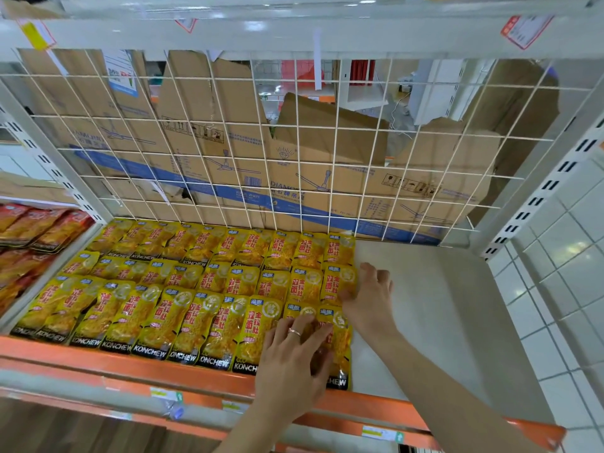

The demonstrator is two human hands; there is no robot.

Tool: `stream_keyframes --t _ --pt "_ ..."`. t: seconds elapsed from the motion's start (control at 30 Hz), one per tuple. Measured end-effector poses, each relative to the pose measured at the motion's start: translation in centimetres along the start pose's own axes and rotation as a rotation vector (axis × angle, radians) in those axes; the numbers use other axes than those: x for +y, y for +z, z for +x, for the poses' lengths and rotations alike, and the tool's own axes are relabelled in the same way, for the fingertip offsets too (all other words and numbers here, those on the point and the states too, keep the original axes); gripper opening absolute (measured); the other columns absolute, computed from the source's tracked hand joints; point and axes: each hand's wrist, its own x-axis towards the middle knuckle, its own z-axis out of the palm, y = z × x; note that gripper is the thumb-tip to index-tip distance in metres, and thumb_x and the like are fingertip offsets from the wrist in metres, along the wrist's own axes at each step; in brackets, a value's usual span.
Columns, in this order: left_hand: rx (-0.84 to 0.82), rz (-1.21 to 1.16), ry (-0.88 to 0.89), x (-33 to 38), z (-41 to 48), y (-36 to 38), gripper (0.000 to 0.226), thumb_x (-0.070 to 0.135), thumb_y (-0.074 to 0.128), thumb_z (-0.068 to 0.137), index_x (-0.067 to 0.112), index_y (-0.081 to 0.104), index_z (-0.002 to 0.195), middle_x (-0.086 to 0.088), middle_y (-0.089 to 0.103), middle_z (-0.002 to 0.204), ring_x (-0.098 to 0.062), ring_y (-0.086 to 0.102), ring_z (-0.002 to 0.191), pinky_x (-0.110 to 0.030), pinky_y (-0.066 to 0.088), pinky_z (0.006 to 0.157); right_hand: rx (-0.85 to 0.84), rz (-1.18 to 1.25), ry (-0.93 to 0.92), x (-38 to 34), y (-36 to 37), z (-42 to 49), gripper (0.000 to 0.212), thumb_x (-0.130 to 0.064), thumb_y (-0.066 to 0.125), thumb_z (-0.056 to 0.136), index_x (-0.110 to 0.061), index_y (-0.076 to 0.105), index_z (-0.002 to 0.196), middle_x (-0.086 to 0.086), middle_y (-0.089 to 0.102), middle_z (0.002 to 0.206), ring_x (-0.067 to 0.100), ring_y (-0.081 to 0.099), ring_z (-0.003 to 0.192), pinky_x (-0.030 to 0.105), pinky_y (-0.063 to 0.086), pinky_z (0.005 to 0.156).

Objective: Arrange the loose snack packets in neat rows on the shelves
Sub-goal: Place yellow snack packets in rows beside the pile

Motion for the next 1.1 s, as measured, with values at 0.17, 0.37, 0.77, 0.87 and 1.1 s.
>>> stream_keyframes --t 0.17,0.37,0.77,0.87,1.1 --pt "-0.002 -0.011 -0.009 0.0 0.0 -0.2 0.035 0.045 0.062 0.084 0.039 0.068 0.118 0.01 0.06 0.124 -0.023 0.056 0.108 -0.039 0.049 0.086 -0.027 -0.146 -0.245 0.1 0.3 0.2 0.059 -0.032 0.052 0.097 -0.026 0.031 0.152 -0.005 0.023 0.16 0.019 0.015 0.148 0.043 0.017 0.117" --pt "-0.006 -0.015 -0.003 0.1 0.1 -0.3 0.032 0.042 0.064 0.081 0.039 0.067 0.113 0.01 0.059 0.122 -0.022 0.057 0.107 -0.037 0.046 0.087 -0.054 -0.345 -0.367 1.8 2.0 -0.4 0.072 -0.056 0.02 0.089 -0.026 0.038 0.151 -0.007 0.025 0.163 0.011 0.011 0.152 0.037 0.009 0.12" --pt "-0.016 -0.053 0.026 -0.5 1.4 -1.4 0.046 0.055 0.06 0.086 0.033 0.063 0.127 0.006 0.05 0.145 -0.022 0.047 0.133 -0.044 0.041 0.107 -0.017 -0.29 -0.33 1.9 1.1 1.4 0.063 -0.052 0.024 0.095 -0.029 0.034 0.153 -0.008 0.02 0.164 0.014 0.012 0.152 0.037 0.011 0.12" --pt "-0.099 0.029 0.036 -1.4 2.1 -1.1 0.051 0.067 0.052 0.088 0.038 0.06 0.129 0.003 0.045 0.151 -0.028 0.044 0.137 -0.05 0.038 0.111 -0.058 -0.396 -0.37 1.8 1.3 1.9 0.074 -0.061 0.009 0.089 -0.032 0.03 0.154 -0.007 0.016 0.165 0.013 0.008 0.153 0.037 0.008 0.12" --pt "-0.161 0.071 0.008 -1.8 2.1 -0.5 0.053 0.07 0.052 0.086 0.041 0.06 0.13 0.001 0.05 0.149 -0.028 0.048 0.135 -0.052 0.038 0.112 -0.096 -0.492 -0.381 1.7 1.4 2.0 0.081 -0.064 -0.004 0.083 -0.037 0.016 0.156 -0.013 0.005 0.166 0.009 -0.002 0.152 0.036 0.002 0.122"
